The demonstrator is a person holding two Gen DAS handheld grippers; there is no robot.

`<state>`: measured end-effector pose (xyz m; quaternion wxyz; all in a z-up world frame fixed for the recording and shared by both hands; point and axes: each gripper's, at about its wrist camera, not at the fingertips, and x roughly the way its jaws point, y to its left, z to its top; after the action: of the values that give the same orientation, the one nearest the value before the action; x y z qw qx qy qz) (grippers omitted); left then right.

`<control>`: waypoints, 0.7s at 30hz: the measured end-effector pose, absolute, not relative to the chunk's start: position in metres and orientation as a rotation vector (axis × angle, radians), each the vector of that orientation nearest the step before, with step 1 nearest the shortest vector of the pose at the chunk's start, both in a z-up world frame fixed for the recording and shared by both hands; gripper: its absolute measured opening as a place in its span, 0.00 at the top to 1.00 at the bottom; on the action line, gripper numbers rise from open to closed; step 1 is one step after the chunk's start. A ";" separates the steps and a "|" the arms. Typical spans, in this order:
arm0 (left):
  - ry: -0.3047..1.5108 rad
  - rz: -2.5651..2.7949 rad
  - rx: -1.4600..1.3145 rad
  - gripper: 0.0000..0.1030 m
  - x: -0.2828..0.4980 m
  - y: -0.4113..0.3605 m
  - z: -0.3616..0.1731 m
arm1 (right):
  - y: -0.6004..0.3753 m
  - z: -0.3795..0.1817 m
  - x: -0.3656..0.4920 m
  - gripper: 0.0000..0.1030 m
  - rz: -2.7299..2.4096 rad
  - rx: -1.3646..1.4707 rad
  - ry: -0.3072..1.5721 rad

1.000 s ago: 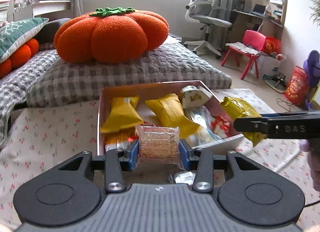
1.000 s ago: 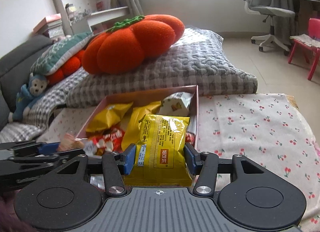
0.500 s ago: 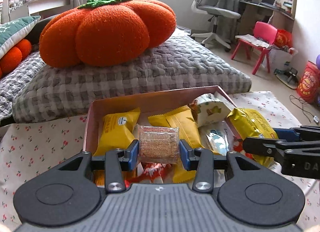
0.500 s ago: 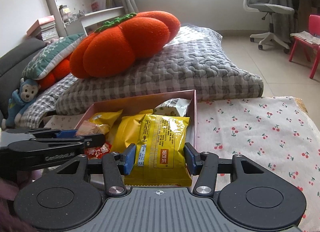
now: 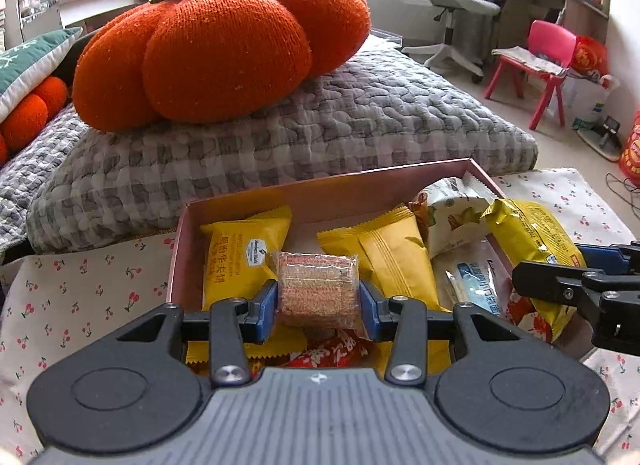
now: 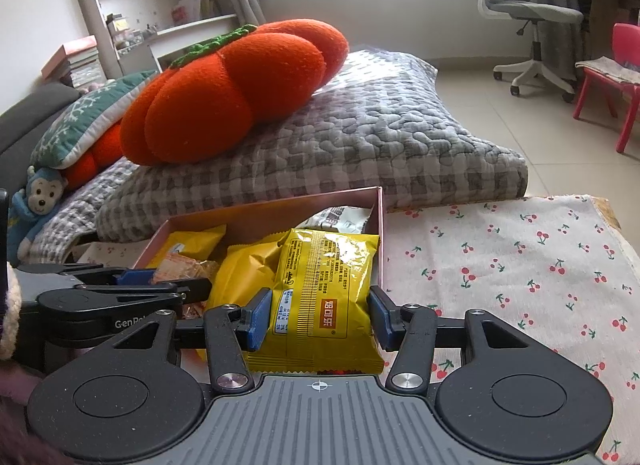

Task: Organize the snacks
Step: 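Carry the wafer square and yellow packet into the box and open both tools, then withdraw both tools from the box toward the pink packet on the sheet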

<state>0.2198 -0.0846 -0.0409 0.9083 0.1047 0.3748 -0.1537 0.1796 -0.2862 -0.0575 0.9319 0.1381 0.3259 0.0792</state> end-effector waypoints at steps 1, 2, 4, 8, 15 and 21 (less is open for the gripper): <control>0.772 -0.315 0.221 0.61 0.221 -0.086 -0.041 | -0.286 -0.058 0.180 0.51 0.160 0.286 0.666; 0.770 -0.313 0.226 0.61 0.223 -0.088 -0.041 | -0.287 -0.058 0.181 0.51 0.158 0.288 0.663; 0.767 -0.310 0.229 0.60 0.225 -0.090 -0.041 | -0.287 -0.058 0.183 0.51 0.151 0.287 0.661; 0.757 -0.303 0.217 0.55 0.225 -0.089 -0.040 | -0.287 -0.057 0.185 0.49 0.143 0.283 0.653; 0.729 -0.308 0.158 0.31 0.221 -0.077 -0.032 | -0.293 -0.050 0.182 0.33 0.148 0.328 0.645; 0.739 -0.305 0.134 0.28 0.213 -0.068 -0.026 | -0.295 -0.045 0.175 0.30 0.133 0.322 0.646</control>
<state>0.2132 -0.0682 -0.0264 0.9190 0.0652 0.3592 -0.1485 0.1746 -0.2946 -0.0454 0.9334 0.1576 0.3157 0.0650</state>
